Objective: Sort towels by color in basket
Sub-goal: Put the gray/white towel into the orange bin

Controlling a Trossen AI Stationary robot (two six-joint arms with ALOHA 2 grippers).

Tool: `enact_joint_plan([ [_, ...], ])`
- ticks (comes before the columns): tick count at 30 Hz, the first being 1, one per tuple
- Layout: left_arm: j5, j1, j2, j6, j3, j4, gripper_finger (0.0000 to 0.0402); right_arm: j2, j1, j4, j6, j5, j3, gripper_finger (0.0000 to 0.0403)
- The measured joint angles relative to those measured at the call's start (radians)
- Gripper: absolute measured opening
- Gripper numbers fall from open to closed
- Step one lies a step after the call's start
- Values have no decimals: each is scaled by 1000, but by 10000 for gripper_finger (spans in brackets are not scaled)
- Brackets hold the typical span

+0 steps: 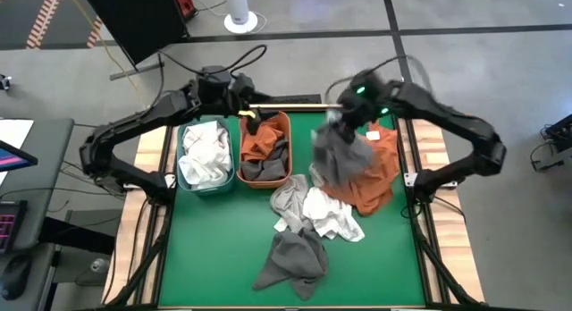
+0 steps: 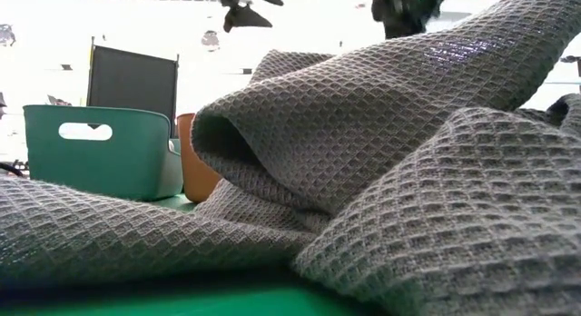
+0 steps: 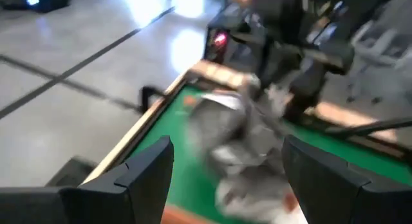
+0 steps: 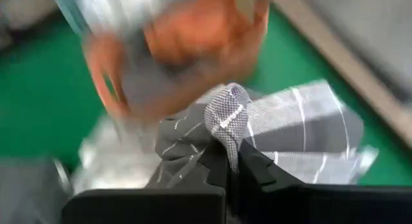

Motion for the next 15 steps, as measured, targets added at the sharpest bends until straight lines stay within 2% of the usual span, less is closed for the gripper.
enact_joint_plan([
  [5, 28, -33, 61, -99, 0, 160, 277, -87, -2, 259, 64, -4, 40, 29],
  [10, 51, -72, 109, -161, 0, 340, 277, -110, 6, 489, 91, -3, 42, 29],
  [15, -49, -101, 156, -136, 0, 420, 277, -65, 32, 642, 132, -27, 42, 29],
])
